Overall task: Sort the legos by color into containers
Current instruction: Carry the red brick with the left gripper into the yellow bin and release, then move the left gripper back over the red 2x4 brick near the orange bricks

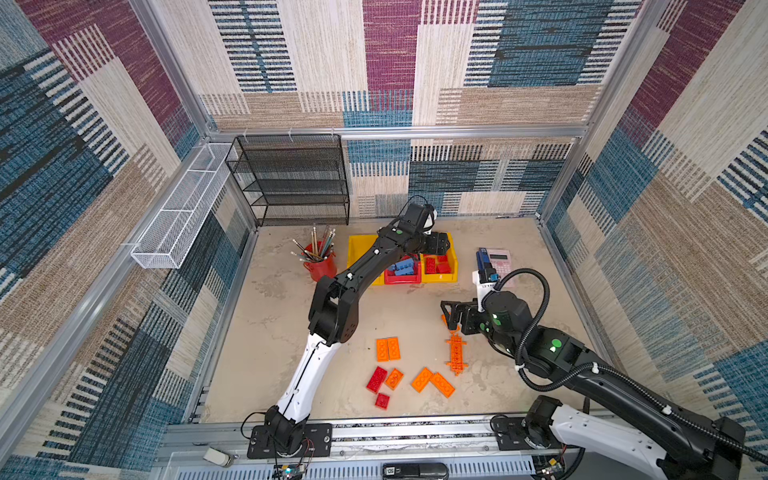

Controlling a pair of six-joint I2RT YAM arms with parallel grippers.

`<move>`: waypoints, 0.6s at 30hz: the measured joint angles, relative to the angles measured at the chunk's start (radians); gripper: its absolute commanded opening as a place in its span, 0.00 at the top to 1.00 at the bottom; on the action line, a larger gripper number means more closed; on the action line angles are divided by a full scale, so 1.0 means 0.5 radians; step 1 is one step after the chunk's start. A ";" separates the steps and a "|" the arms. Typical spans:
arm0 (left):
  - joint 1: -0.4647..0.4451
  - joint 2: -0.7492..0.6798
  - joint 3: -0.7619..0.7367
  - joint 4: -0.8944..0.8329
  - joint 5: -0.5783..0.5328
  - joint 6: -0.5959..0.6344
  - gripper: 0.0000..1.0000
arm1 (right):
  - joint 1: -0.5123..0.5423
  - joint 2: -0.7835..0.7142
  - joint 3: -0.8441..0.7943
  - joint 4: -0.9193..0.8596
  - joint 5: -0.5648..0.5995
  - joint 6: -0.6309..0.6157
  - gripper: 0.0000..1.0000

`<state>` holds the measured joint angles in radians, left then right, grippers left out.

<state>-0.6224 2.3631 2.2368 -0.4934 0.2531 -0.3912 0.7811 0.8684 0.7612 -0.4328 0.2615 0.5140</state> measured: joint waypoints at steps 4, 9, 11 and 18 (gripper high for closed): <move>-0.002 -0.571 -0.616 0.146 0.014 -0.005 0.19 | 0.000 -0.034 -0.001 -0.002 -0.034 0.016 0.01; -0.012 -1.308 -1.486 0.298 -0.061 -0.005 0.19 | 0.000 0.005 0.002 -0.002 -0.117 0.015 0.01; -0.027 -1.560 -1.809 0.275 -0.093 -0.002 0.21 | 0.001 0.048 0.014 -0.002 -0.159 0.014 0.01; -0.113 -2.384 -2.685 0.017 -0.284 -0.058 0.24 | 0.005 0.175 0.065 0.049 -0.264 -0.037 0.01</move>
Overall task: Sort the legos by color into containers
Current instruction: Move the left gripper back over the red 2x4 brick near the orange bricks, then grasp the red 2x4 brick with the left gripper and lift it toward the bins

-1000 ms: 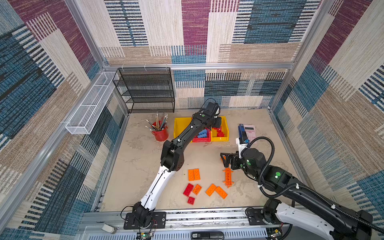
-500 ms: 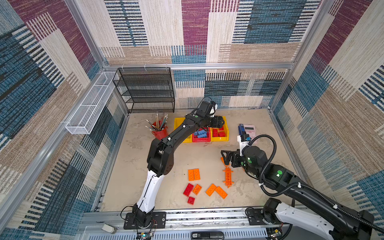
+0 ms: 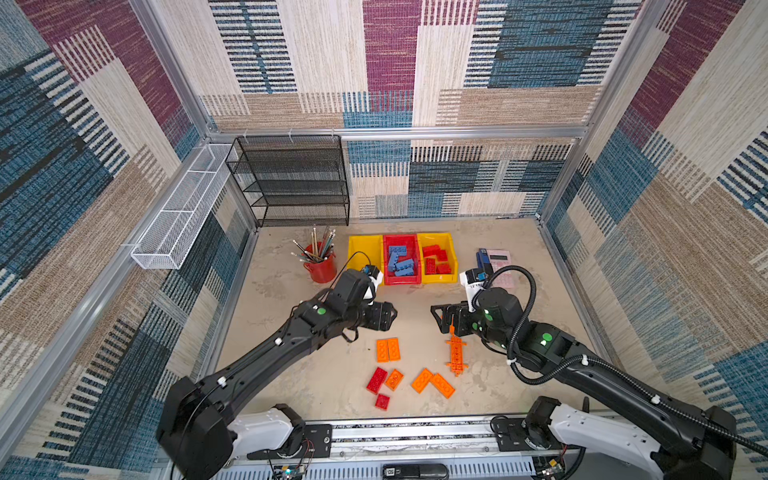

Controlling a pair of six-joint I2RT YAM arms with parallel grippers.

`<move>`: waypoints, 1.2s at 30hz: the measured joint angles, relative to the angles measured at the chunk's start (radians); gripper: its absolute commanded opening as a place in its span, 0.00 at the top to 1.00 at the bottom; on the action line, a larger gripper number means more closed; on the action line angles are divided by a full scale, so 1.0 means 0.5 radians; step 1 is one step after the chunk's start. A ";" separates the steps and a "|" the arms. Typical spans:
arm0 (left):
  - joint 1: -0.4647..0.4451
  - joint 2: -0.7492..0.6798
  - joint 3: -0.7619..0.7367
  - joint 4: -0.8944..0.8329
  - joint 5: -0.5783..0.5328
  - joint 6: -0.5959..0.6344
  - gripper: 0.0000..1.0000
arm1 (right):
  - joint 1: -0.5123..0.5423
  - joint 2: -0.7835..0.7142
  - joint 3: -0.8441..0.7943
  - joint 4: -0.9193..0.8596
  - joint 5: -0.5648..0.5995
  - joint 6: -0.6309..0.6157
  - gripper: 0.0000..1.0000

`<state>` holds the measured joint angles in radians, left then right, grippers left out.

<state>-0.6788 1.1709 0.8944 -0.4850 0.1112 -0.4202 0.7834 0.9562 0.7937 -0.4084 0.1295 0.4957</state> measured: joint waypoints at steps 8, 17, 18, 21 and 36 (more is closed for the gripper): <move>-0.301 -0.478 -0.479 -0.198 -0.132 -0.208 0.27 | 0.002 0.014 0.002 0.044 -0.078 0.001 0.01; -0.607 -0.294 -0.560 -0.285 -0.381 -0.328 0.33 | 0.018 -0.082 -0.028 0.035 -0.101 0.053 0.01; -0.630 -0.260 -0.560 -0.287 -0.394 -0.340 0.33 | 0.019 -0.089 -0.029 0.031 -0.101 0.055 0.01; -0.689 -0.174 -0.560 -0.287 -0.426 -0.351 0.33 | 0.021 -0.111 -0.034 0.012 -0.100 0.069 0.01; -0.744 0.046 -0.580 -0.159 -0.431 -0.364 0.33 | 0.024 -0.131 -0.068 -0.031 -0.079 0.089 0.01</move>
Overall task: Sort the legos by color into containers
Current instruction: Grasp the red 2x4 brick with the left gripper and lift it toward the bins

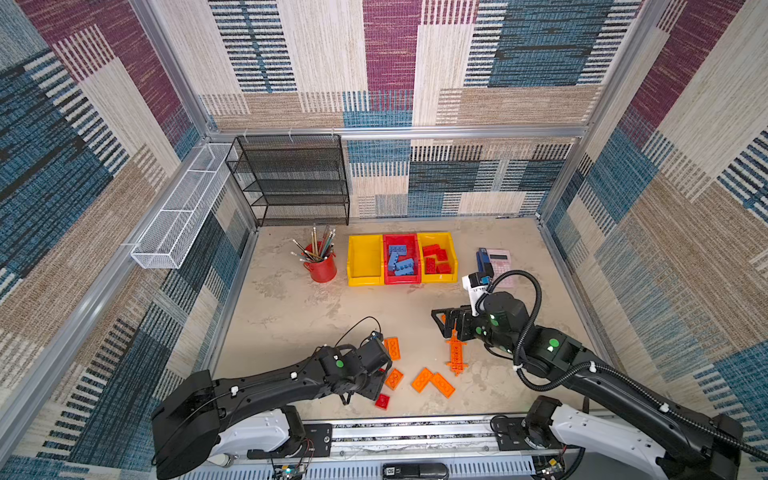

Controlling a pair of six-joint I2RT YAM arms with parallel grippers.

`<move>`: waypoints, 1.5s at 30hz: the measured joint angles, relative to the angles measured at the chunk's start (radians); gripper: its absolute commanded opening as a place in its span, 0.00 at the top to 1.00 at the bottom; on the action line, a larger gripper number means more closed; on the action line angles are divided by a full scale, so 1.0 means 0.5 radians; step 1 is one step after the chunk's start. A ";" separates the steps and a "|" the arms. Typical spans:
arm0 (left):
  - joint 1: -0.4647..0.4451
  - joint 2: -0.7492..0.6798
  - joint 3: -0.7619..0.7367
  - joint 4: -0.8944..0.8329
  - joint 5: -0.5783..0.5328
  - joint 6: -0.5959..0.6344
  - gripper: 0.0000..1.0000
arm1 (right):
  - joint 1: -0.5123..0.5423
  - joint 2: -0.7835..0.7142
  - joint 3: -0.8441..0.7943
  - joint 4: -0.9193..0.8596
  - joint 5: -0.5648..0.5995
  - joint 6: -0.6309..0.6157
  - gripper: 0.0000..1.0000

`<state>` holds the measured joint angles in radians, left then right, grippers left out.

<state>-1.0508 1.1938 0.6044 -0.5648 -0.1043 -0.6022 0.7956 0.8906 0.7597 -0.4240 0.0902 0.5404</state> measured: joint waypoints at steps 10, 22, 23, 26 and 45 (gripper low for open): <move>-0.002 0.161 0.001 0.075 0.005 0.001 0.38 | 0.000 -0.043 -0.011 -0.018 0.034 0.000 0.01; 0.086 0.350 0.083 0.108 -0.096 0.018 0.76 | 0.000 -0.046 -0.008 -0.045 0.053 -0.003 0.01; 0.098 0.360 0.098 0.105 -0.092 0.024 0.77 | 0.000 -0.047 -0.004 -0.051 0.054 -0.011 0.01; 0.121 0.369 0.166 0.029 -0.100 0.045 0.77 | -0.001 -0.063 0.002 -0.056 0.081 -0.017 0.01; 0.647 1.320 1.956 -0.085 0.108 0.492 0.76 | -0.002 -0.351 -0.183 -0.043 0.331 -0.031 0.01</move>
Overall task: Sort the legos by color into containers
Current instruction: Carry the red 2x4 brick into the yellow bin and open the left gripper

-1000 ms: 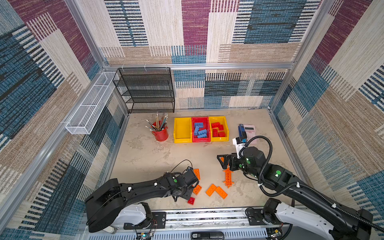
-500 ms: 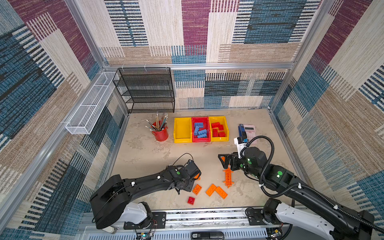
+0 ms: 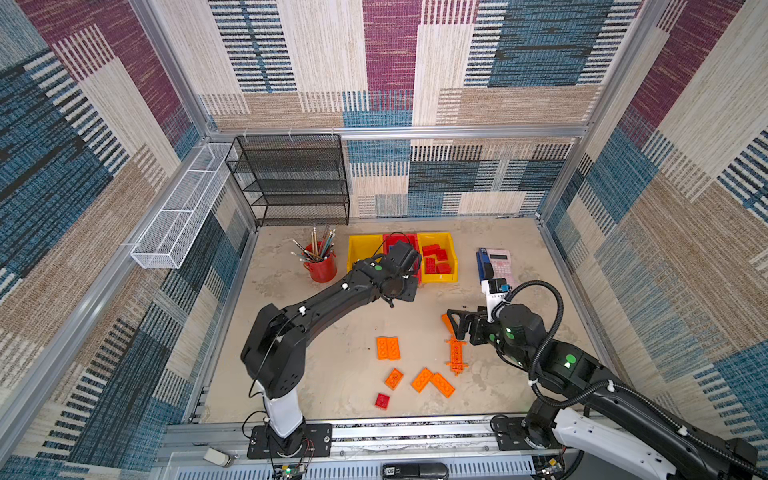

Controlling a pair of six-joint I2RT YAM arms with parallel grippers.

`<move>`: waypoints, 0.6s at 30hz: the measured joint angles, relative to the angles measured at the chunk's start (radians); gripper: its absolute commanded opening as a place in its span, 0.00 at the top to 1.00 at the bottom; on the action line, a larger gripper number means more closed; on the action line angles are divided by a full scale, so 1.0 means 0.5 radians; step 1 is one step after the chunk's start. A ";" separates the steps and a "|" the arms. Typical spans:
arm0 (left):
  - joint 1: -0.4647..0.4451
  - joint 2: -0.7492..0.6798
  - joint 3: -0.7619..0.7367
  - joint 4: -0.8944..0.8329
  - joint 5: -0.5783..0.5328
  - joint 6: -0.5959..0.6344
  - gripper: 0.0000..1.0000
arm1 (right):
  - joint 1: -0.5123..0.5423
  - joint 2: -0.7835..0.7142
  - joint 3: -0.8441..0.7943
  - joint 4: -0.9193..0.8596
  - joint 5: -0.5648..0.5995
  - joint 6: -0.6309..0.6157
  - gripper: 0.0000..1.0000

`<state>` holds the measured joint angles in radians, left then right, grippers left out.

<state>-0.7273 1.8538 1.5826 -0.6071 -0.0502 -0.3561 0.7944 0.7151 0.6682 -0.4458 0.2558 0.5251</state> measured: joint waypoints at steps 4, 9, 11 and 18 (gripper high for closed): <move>0.011 0.445 0.645 -0.070 0.077 0.085 0.76 | 0.000 -0.078 -0.010 -0.059 0.076 0.001 0.01; 0.039 1.075 1.598 -0.294 0.163 0.159 0.75 | -0.004 -0.114 -0.027 -0.079 0.117 0.038 0.01; 0.066 1.298 1.948 -0.385 0.166 0.169 0.75 | -0.004 -0.088 -0.025 -0.081 0.124 0.046 0.01; 0.226 1.492 2.069 -0.385 0.318 0.130 0.74 | -0.005 0.028 0.050 -0.103 0.160 0.045 0.01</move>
<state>-0.6144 2.5999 2.6171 -0.7998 0.1089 -0.2909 0.7921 0.7292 0.6930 -0.4973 0.3359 0.5476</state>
